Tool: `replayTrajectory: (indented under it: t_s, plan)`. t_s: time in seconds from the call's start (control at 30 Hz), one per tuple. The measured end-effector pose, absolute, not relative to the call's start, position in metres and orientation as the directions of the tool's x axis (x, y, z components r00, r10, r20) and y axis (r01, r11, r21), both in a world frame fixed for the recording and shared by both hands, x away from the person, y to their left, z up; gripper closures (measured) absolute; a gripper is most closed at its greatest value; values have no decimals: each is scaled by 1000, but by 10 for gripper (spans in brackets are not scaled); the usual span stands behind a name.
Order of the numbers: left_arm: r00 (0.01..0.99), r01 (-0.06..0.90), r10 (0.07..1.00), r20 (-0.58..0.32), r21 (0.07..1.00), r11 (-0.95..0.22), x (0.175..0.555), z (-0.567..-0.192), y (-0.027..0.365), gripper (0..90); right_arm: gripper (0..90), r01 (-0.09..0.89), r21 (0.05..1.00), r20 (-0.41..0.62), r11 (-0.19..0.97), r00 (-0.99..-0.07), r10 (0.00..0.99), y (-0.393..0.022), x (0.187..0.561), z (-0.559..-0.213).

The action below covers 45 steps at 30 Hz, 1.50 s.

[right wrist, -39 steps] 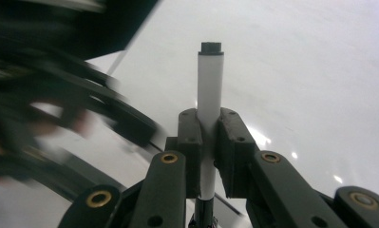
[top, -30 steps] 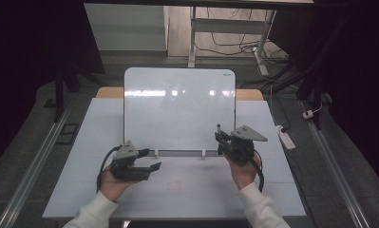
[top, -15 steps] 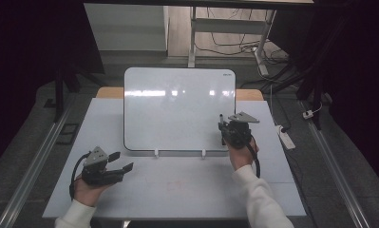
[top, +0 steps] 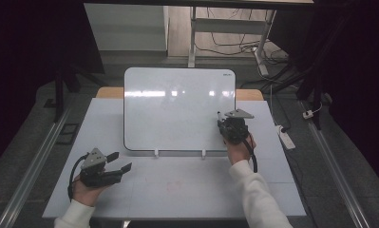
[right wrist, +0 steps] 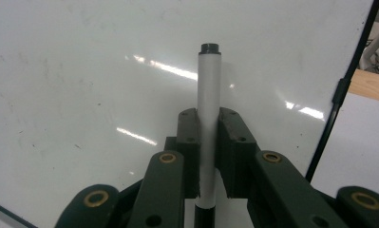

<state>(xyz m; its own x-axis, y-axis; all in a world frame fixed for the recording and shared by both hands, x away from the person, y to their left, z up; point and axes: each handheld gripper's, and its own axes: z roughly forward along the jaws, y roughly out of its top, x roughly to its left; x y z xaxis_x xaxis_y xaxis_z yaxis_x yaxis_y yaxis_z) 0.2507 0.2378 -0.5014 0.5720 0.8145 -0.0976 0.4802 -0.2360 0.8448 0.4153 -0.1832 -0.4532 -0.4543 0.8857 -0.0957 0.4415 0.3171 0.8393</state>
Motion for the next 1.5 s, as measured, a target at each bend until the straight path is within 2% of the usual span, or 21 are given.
replayTrajectory:
  t_s: [0.27,0.5,0.77,1.03,1.27,1.5]
  plan:
    - [569,476,817,-90,846,-239,249,-503,237,333,718,428,843,-114,325,-448,887,-185,415,-453]
    - [567,475,819,-85,846,-241,249,-503,237,336,577,403,853,-117,331,-472,874,-187,409,-450]
    - [584,489,806,-91,833,-260,249,-505,236,321,418,306,888,-93,343,-611,786,-204,384,-445]
    - [613,480,785,-96,833,-274,242,-506,231,299,398,237,904,-86,356,-716,693,-242,341,-457]
    - [627,491,772,-108,824,-283,241,-509,226,278,396,252,885,-102,391,-716,691,-282,315,-478]
    - [634,498,765,-110,815,-296,239,-513,223,268,391,294,873,-81,389,-699,710,-314,308,-499]
